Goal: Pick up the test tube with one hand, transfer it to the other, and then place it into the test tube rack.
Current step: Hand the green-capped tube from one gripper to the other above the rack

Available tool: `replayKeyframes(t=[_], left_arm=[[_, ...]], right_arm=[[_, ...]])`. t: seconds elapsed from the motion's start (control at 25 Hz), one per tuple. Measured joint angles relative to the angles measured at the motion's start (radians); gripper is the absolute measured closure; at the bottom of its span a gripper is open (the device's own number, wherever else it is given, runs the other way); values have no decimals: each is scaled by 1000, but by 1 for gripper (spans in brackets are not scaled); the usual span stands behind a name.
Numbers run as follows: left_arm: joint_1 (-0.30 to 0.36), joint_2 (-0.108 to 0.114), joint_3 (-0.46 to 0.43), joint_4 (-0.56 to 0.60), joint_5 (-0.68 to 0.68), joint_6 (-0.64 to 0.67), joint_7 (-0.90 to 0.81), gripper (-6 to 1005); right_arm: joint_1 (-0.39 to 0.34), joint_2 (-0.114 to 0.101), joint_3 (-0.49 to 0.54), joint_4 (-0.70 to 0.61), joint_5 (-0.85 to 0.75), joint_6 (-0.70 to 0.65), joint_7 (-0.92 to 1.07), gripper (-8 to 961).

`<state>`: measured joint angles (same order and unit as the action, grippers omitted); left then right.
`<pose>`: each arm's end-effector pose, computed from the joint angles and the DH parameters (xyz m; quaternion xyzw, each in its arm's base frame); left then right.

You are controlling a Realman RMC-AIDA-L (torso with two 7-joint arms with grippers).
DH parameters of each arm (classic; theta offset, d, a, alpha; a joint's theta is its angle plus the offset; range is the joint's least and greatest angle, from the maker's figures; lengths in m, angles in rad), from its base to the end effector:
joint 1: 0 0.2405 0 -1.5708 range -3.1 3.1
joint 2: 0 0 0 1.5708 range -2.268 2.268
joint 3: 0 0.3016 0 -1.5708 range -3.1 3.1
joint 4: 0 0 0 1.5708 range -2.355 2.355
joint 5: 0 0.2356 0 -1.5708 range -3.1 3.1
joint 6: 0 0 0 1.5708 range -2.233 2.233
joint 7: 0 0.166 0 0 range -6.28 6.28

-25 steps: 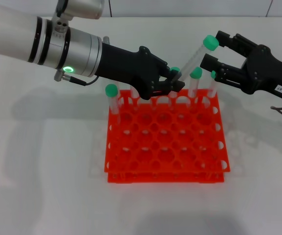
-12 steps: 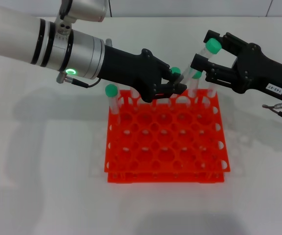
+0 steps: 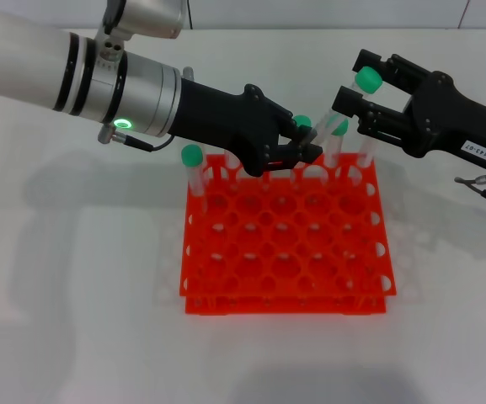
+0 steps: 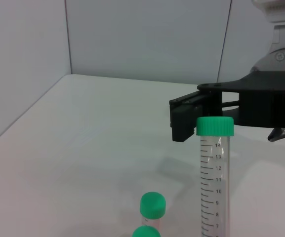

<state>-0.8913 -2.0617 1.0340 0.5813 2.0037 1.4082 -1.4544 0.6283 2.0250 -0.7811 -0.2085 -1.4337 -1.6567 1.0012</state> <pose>-0.1678 0.4473 -0.0965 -0.9900 -0.0530 -0.1280 0.0271 0.2530 0.3867 -0.0451 -0.8542 0.1454 0.4719 0.1629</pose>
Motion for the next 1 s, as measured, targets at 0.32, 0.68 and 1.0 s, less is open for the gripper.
replayKeyframes(t=[0.32, 0.68, 1.0], left_arm=[[0, -2, 10, 0, 0, 0, 0, 804], [0, -1, 11, 0, 0, 0, 3, 802], [0, -5, 11, 0, -1, 0, 4, 800]], right_arm=[[-2, -1, -4, 14, 24, 9, 2, 197], [-1, 0, -9, 16, 24, 16, 2, 299], [-1, 0, -9, 17, 24, 21, 2, 569]])
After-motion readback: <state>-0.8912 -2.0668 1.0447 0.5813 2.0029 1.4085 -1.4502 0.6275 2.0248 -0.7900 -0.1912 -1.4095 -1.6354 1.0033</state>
